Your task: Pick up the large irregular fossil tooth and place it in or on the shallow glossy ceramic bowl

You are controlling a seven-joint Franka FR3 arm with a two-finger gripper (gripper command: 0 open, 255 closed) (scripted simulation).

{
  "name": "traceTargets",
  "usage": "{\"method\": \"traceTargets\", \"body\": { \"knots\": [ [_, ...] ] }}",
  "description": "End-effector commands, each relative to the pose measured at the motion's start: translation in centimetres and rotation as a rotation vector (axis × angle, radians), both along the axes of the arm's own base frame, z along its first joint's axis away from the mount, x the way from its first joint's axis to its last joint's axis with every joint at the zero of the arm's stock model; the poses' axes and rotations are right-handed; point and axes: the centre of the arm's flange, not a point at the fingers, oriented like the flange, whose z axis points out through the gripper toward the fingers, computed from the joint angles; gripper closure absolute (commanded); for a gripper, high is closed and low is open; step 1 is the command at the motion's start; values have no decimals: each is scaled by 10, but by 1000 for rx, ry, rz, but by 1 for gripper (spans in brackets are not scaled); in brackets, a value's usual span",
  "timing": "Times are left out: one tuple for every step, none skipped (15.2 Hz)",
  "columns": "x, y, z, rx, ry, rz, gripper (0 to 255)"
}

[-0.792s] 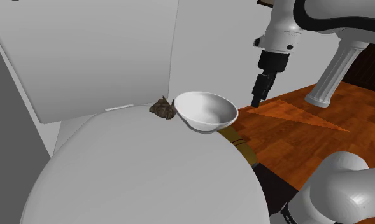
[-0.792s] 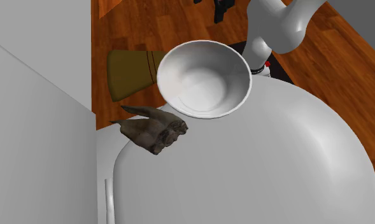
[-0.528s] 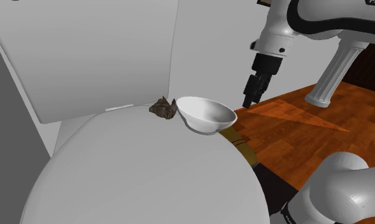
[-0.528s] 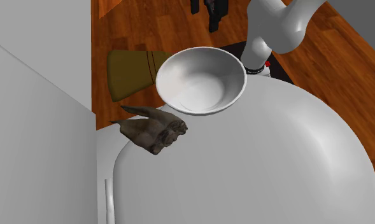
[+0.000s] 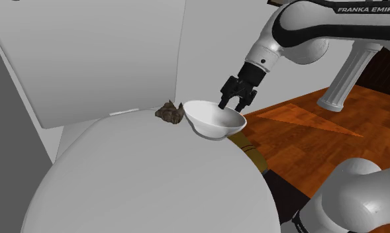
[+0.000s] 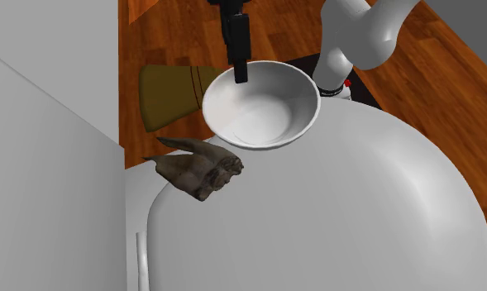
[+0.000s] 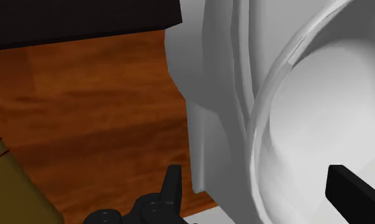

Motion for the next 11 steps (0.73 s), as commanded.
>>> {"method": "traceTargets", "body": {
  "knots": [
    [18,4,-13,86,-15,-76,0],
    [26,5,-18,126,-21,-111,0],
    [34,7,-22,166,-28,-145,0],
    [42,8,-27,207,-34,-180,0],
    [50,9,-32,247,-41,-215,0],
    [58,10,-37,288,-48,-249,0],
    [67,11,-41,328,-54,-284,0],
    [75,12,-46,368,-61,-319,0],
    [84,13,-50,409,-67,-353,0],
    [92,14,-54,449,-74,-388,0],
    [93,14,-55,454,-75,-392,0]
  ]
}}
